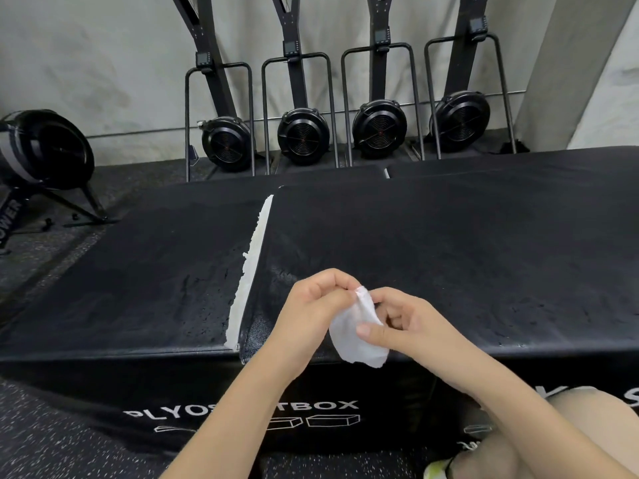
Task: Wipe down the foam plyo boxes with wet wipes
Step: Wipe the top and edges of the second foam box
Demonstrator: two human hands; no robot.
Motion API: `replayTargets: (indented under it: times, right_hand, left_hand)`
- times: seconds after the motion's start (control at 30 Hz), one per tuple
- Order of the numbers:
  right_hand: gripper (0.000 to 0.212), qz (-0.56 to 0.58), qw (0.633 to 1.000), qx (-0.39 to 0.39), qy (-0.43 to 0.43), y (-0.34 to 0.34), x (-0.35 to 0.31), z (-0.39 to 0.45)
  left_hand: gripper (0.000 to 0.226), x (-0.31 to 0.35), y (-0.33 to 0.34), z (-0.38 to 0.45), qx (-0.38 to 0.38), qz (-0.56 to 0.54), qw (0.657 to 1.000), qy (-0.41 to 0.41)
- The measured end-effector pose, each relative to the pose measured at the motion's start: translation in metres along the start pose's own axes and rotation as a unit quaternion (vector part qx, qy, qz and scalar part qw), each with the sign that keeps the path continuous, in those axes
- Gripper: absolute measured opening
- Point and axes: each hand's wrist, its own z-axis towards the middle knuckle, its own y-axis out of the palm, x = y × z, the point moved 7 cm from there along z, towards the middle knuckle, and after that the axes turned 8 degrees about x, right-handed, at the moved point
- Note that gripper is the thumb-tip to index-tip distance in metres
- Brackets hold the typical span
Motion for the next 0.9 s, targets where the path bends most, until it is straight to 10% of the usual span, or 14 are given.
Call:
replayTargets:
  times: [0.43,0.77,0.9]
  right_hand:
    - [0.037,0.026,0.980,0.191,-0.043,-0.043,-0.029,0.013]
    - [0.027,-0.097,0.955,0.280,0.003,-0.064,-0.022,0.017]
    - [0.039,0.113,0.973,0.162,0.116,-0.048,-0.012,0.023]
  left_hand:
    - [0.043,-0.023,0.016,0.002,-0.141,-0.140,0.966,-0.164]
    - [0.022,-0.026,0.008,0.007,0.046,-0.114,0.988,-0.089]
    - [0.024,-0.019,0.004,0.004,0.100,-0.048,0.993,-0.046]
